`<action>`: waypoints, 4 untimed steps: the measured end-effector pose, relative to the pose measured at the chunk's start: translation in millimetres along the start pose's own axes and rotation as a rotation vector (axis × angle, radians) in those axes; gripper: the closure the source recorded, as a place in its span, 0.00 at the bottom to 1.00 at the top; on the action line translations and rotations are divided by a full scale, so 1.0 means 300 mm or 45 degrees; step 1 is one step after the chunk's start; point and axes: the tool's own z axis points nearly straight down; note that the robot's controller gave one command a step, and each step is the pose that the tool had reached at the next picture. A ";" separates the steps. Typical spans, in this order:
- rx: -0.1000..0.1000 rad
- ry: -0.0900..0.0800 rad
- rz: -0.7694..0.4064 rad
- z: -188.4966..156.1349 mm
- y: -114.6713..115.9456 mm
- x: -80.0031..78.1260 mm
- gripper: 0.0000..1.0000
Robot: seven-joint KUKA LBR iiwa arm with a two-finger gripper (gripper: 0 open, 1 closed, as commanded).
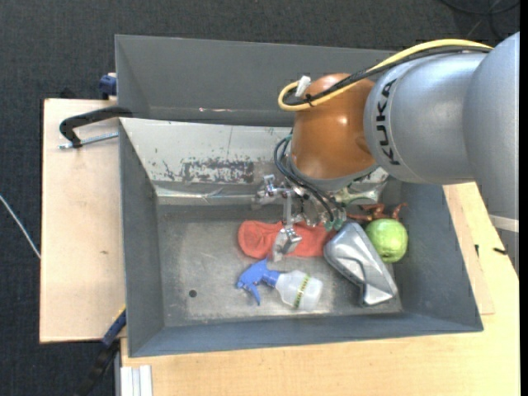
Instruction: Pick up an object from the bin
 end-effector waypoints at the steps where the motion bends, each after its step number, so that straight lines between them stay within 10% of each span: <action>1: 0.000 0.000 0.000 0.000 0.000 0.000 0.00; 2: 0.000 0.000 -0.001 0.000 0.000 0.000 0.00; 3: 0.000 0.002 -0.041 0.059 -0.060 0.081 1.00; 4: 0.000 0.002 -0.041 0.059 -0.060 0.081 1.00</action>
Offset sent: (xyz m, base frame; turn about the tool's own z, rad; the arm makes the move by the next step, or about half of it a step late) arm -0.0226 0.0019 -0.0214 -0.1023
